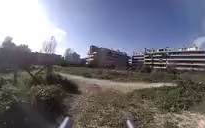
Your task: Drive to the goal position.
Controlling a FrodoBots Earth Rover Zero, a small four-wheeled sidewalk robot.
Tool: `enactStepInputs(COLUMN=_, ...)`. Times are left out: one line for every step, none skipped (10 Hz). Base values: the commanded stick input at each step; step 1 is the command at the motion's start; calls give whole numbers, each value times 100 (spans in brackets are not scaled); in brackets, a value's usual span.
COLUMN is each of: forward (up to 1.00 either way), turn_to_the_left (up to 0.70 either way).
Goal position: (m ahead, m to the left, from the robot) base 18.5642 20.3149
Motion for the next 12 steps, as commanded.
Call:
enactStepInputs(forward=50, turn_to_the_left=0)
enactStepInputs(forward=50, turn_to_the_left=0)
enactStepInputs(forward=50, turn_to_the_left=0)
enactStepInputs(forward=50, turn_to_the_left=0)
enactStepInputs(forward=50, turn_to_the_left=0)
enactStepInputs(forward=50, turn_to_the_left=0)
enactStepInputs(forward=50, turn_to_the_left=0)
enactStepInputs(forward=50, turn_to_the_left=0)
enactStepInputs(forward=50, turn_to_the_left=0)
enactStepInputs(forward=50, turn_to_the_left=0)
enactStepInputs(forward=50, turn_to_the_left=0)
enactStepInputs(forward=50, turn_to_the_left=0)
